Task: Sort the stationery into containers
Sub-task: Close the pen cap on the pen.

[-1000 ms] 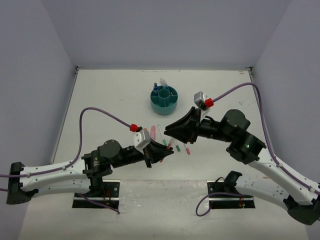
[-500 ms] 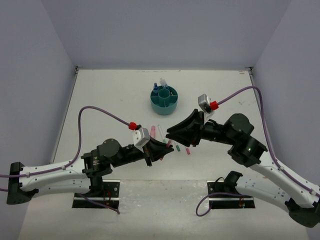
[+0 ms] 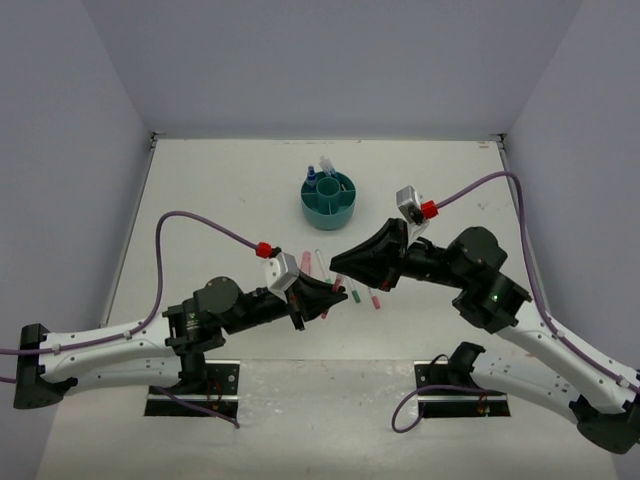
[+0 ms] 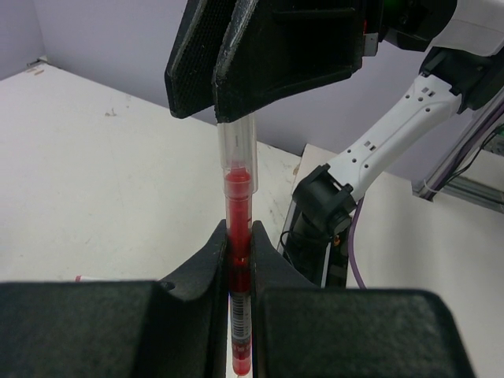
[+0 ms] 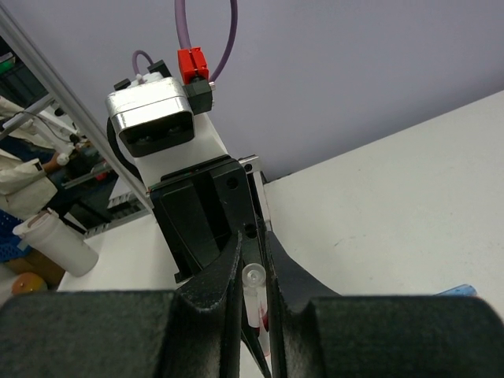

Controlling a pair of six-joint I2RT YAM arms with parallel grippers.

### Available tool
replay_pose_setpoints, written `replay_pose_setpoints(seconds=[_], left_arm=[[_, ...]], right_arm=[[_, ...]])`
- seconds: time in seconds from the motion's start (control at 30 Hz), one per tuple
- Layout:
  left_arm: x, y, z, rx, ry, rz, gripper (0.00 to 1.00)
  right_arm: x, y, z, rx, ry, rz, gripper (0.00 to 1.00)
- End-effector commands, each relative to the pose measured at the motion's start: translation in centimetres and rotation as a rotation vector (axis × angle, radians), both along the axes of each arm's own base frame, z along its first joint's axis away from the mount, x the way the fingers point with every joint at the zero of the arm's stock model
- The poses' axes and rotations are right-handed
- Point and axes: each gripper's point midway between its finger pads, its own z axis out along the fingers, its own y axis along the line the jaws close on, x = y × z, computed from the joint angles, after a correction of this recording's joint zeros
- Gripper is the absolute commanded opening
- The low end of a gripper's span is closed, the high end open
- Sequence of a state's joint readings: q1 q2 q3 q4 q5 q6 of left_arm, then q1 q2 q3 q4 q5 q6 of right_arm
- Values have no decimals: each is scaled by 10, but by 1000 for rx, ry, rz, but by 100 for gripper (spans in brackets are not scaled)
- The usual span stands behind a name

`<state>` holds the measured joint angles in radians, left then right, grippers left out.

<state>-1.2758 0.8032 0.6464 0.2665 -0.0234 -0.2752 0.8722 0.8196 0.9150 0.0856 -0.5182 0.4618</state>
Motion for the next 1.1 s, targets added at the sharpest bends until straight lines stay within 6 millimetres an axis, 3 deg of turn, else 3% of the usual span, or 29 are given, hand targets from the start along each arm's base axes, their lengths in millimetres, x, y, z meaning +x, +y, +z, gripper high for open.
replay_pose_setpoints(seconds=[0.0,0.07,0.17,0.27,0.3,0.5,0.8,1.07], left_arm=[[4,10,56,-164,-36,33,0],[8,15,62,-195,-26,63,0],[20,26,74,-248,-5,145,0],[18,33,86,-292,-31,145,0],[15,35,94,-314,-47,134,0],[-9,32,113,-354,-140,1,0],[-13,45,130,-411,-189,6,0],[-29,55,164,-465,-285,-49,0]], right_arm=[[0,5,-13,-13,17,11,3],[2,6,-19,-25,29,8,0],[7,11,-44,-71,67,1,0],[12,15,-68,-111,107,-1,0],[14,18,-78,-127,128,-1,0],[16,26,-100,-169,176,19,0],[14,27,-139,-238,238,33,0],[11,35,-174,-299,340,73,0]])
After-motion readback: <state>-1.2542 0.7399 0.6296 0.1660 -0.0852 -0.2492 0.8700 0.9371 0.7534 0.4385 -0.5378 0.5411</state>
